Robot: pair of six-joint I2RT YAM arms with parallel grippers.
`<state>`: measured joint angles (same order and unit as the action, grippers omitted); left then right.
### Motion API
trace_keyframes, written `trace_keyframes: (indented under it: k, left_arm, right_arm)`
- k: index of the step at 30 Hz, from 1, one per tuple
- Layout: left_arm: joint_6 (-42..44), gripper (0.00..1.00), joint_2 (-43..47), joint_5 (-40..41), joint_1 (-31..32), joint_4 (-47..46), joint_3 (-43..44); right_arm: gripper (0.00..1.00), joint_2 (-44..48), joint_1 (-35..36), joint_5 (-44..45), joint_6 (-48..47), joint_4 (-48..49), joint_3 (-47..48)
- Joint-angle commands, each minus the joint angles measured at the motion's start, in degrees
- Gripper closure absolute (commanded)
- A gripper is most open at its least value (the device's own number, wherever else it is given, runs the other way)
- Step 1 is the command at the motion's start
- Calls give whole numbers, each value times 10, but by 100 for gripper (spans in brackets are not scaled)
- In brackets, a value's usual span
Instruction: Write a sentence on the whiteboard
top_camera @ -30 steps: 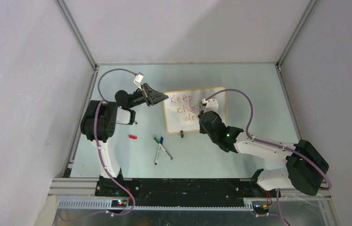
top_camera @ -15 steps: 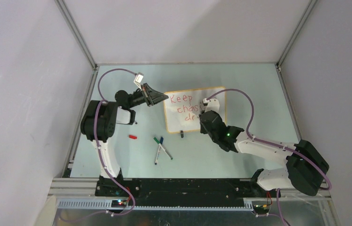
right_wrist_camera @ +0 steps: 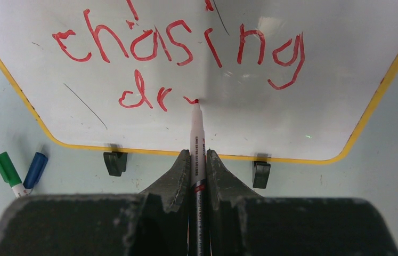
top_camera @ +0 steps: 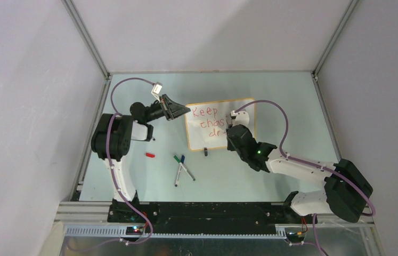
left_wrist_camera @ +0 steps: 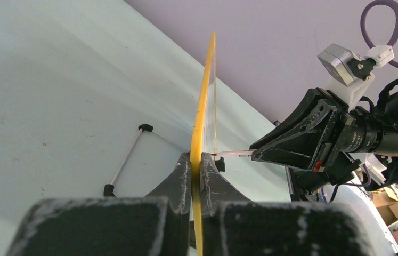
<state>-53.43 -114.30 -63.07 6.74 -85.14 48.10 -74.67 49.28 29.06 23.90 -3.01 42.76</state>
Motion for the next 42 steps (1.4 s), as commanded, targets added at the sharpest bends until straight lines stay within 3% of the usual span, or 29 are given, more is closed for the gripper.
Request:
trace_keyframes:
  k: [1,42]
  left_arm:
    - [45,100,23,-26,8,-30,-8]
    - [46,100,23,-26,8,-29,-8]
  right_arm:
    - [100,11,-7,17,-5,17,20]
    - [100,-10,-7,-20,-15,32,35]
